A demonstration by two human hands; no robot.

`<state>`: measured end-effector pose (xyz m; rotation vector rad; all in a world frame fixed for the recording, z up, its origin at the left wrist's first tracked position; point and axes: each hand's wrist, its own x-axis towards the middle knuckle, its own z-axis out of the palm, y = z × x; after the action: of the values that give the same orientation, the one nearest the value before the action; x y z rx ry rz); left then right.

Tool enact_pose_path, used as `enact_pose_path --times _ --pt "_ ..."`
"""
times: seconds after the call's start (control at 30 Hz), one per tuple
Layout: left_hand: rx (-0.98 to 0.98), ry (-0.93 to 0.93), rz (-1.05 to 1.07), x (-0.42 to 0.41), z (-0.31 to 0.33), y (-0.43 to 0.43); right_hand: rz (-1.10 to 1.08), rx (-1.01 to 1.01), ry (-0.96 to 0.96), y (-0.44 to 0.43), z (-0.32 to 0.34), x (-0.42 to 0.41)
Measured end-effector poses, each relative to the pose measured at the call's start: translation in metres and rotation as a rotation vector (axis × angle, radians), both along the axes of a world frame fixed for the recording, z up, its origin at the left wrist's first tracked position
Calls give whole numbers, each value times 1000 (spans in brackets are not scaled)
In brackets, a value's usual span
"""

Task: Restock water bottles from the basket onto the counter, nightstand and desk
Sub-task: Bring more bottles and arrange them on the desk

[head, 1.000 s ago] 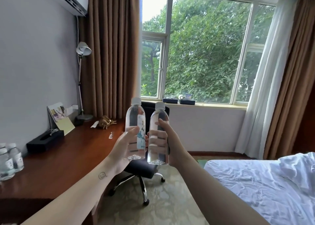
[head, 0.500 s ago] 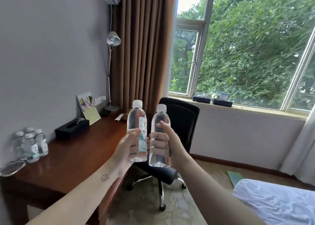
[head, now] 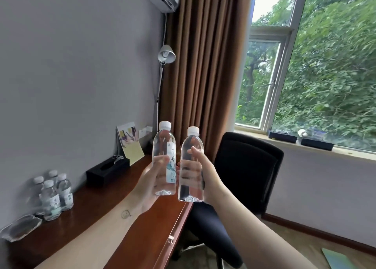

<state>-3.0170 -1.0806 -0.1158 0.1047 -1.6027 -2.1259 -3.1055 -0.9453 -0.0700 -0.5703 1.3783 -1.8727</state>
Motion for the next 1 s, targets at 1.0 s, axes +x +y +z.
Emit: enact_pose_path --times 1.0 --pt "132 -125 705 -53 -34 -161 601 54 180 -269 -52 -122"
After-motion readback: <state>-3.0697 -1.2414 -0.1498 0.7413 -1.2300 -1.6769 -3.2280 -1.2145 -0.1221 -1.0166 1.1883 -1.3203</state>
